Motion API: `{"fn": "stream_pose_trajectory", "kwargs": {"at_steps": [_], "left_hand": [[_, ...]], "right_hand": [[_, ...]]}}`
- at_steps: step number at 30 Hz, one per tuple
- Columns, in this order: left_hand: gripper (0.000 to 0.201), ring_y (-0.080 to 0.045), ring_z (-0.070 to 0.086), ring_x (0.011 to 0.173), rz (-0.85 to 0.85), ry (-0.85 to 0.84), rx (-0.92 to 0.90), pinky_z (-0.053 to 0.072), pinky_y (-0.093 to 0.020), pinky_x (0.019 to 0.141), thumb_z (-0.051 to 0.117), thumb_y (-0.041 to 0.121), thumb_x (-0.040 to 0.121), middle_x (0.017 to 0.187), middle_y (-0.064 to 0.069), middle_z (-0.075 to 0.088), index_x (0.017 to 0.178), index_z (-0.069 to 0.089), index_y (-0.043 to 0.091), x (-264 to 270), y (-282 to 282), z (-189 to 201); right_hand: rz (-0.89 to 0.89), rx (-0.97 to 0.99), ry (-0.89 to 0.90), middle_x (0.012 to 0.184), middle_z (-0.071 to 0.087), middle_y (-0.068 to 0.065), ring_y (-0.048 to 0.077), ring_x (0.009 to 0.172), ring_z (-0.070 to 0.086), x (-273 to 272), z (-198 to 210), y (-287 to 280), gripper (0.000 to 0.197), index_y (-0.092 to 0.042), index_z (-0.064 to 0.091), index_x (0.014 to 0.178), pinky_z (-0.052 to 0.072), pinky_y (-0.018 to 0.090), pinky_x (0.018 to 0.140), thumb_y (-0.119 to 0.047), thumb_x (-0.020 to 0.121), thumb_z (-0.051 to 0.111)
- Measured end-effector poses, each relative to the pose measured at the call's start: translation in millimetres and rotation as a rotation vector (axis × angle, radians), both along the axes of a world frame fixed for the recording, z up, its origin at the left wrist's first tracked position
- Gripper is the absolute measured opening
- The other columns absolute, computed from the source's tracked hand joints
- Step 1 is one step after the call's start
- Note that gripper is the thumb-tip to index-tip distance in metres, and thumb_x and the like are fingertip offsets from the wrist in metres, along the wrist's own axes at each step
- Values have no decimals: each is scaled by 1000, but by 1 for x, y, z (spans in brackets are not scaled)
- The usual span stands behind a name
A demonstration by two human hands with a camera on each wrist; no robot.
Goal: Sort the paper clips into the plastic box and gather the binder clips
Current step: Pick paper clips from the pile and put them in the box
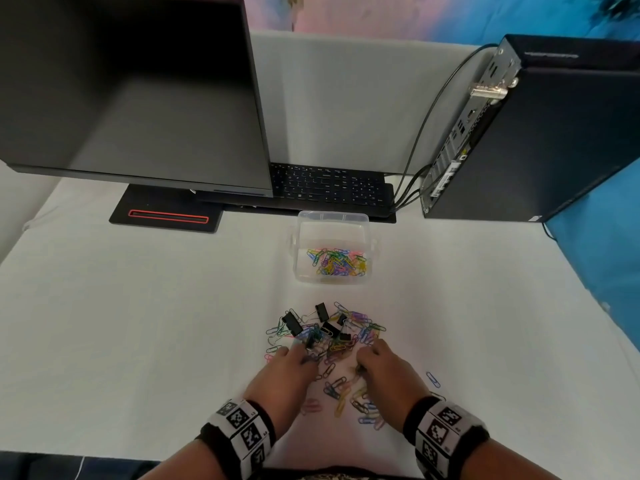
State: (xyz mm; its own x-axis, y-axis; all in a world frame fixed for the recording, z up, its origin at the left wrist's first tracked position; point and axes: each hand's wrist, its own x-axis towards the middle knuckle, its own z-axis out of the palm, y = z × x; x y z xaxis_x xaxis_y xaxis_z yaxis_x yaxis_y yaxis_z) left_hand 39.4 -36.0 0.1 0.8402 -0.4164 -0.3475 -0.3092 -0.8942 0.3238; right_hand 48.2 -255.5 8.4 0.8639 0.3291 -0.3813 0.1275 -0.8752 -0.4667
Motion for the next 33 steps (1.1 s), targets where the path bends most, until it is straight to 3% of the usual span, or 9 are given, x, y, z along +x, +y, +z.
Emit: {"fn": "stream_pose_trajectory", "kwargs": {"at_steps": [3, 7, 10, 13, 17, 20, 25, 28, 33], "left_hand": [[22, -25, 54, 85, 69, 63, -74, 47, -31, 66, 54, 5, 73, 98, -1, 53, 89, 61, 19, 8, 5, 3], [18, -17, 60, 74, 271, 302, -282, 46, -21, 63, 57, 5, 74, 86, 6, 58, 79, 68, 18, 22, 15, 16], [19, -18, 64, 60, 513, 594, -546, 57, -31, 59, 61, 1, 67, 75, -3, 66, 71, 71, 16, 34, 25, 29], [20, -17, 61, 58, 590, 655, -658, 55, -31, 58, 63, -3, 68, 67, -5, 66, 69, 72, 16, 55, 32, 46], [22, -15, 59, 54, 616, 580, -736, 50, -25, 51, 62, -15, 76, 64, -7, 65, 74, 70, 6, 105, 28, 68], [15, -14, 61, 59, 608, 449, -725, 54, -28, 58, 65, -8, 78, 65, -3, 64, 76, 69, 7, 150, 20, 76], [14, -18, 63, 60, 633, 289, -608, 61, -41, 68, 62, -5, 80, 67, -5, 63, 73, 69, 6, 199, -6, 70], [19, -23, 66, 60, 622, 298, -571, 60, -47, 70, 62, -4, 79, 66, -8, 67, 68, 68, 11, 208, -18, 63], [16, -21, 69, 76, 617, 278, -647, 60, -44, 76, 63, 7, 86, 84, -3, 69, 81, 72, 19, 199, 1, 61]], "right_hand": [[-85, 67, 117, 92, 49, -1, 19, 74, 53, 8, 2, -12, 11, -21, 50, 84, 44, 28, 64, -11, 89, 50], [-320, 326, 467, 78, 66, 6, 22, 66, 68, 19, 7, -29, 10, -11, 57, 88, 56, 35, 58, -2, 85, 57], [-474, 495, 663, 64, 61, 9, 21, 53, 60, 31, 17, -40, 8, 2, 58, 90, 57, 38, 59, 6, 84, 61], [-544, 605, 727, 65, 56, 11, 22, 53, 54, 49, 31, -44, 11, 2, 59, 90, 54, 35, 55, 10, 83, 63], [-548, 699, 703, 66, 58, 11, 20, 54, 55, 95, 53, -35, 12, 2, 58, 94, 54, 31, 53, 9, 85, 62], [-537, 702, 622, 72, 60, 13, 20, 56, 57, 138, 63, -22, 11, 2, 58, 95, 55, 31, 55, 7, 86, 62], [-438, 471, 427, 68, 62, 14, 20, 53, 61, 195, 60, 8, 9, -4, 61, 90, 60, 38, 61, 3, 85, 65], [-300, 311, 332, 66, 66, 13, 22, 51, 66, 210, 57, 23, 9, -9, 60, 86, 61, 37, 61, -1, 86, 64], [-237, 279, 291, 96, 68, 9, 25, 74, 71, 208, 67, 19, 19, -15, 62, 108, 61, 45, 72, -17, 89, 64]]}}
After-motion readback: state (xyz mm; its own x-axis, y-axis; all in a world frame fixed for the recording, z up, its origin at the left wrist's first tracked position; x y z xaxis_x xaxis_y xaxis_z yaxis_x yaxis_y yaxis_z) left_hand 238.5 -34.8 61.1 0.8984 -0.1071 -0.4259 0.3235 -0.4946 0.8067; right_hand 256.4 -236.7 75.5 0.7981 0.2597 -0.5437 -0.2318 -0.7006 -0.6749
